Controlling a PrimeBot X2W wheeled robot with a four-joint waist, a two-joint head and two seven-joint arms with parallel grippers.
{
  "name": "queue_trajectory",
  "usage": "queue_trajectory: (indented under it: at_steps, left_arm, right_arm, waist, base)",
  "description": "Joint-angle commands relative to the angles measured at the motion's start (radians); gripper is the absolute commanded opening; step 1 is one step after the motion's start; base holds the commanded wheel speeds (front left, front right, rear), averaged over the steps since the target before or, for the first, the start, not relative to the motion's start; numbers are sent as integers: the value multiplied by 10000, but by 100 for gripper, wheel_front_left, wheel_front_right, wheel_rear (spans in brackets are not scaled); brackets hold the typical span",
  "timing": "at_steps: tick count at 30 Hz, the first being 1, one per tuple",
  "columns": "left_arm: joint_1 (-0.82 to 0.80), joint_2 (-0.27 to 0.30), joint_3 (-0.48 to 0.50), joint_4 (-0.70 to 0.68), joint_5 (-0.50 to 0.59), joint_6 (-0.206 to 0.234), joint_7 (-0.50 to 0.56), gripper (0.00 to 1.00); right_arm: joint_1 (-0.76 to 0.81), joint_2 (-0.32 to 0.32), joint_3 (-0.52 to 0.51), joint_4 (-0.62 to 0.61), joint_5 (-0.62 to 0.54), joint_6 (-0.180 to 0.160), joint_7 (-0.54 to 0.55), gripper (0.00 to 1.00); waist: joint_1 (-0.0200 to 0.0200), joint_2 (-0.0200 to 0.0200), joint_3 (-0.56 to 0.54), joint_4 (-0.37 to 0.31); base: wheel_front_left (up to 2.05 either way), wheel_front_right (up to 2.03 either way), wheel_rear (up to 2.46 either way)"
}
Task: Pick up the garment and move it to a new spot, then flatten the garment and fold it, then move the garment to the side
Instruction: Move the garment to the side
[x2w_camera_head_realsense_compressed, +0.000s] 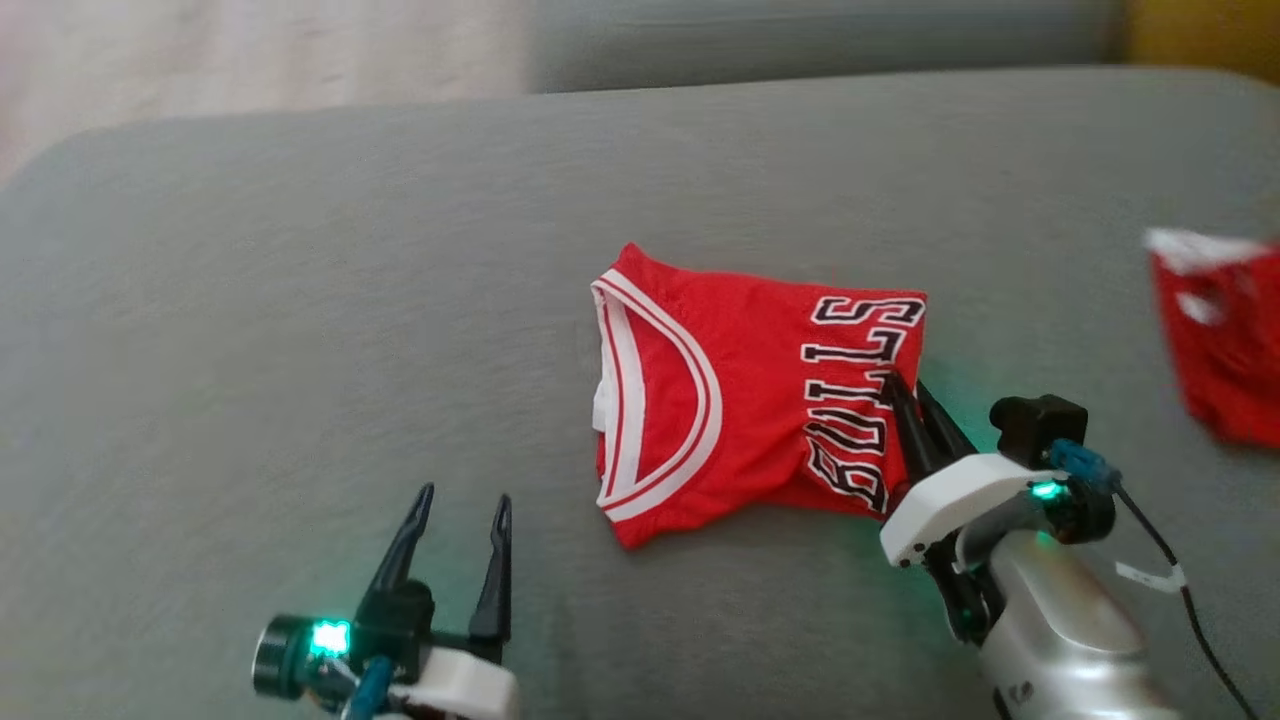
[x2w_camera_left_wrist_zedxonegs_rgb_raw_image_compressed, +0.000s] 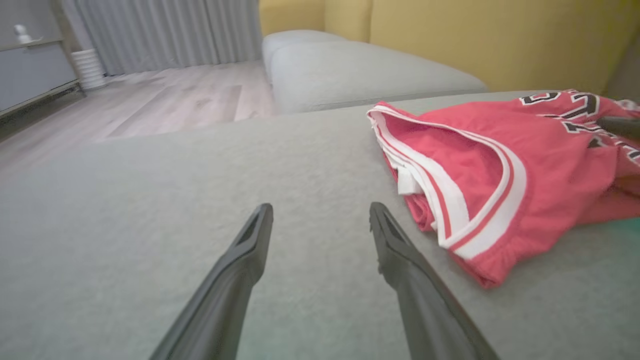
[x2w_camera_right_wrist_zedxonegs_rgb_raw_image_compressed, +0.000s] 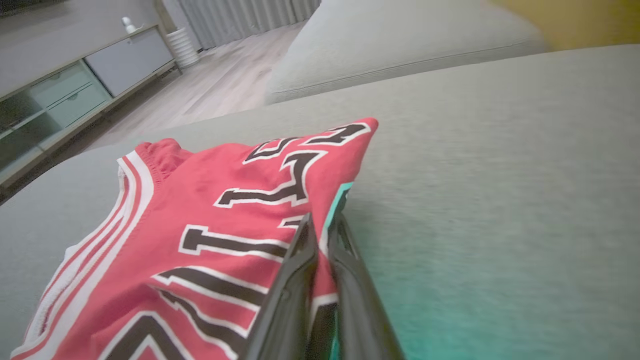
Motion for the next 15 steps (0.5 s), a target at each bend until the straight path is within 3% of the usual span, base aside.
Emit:
queue_trajectory:
  at_steps: [1,7,15]
  left_arm:
    - [-522,13,327,-336,-40,-9,-51,100]
    - [-946,13,212,-247,-14,-74,-51,100]
    - [-1227,13,2,-39,63,-174,-51,100]
  right_arm:
    - [-61,-3,239,-390,-5,-7,-63,0]
    - [80,-3,308,-932,98,-7,-63,0]
    - [5,-3,88,-1323,-252,-7,-64,0]
  waist:
    - [0,0,-14,-2120]
    - [0,0,385,-3905]
    - [0,0,822,-4624]
  base:
    - [0,0,0]
    - [0,0,0]
    - [0,0,0]
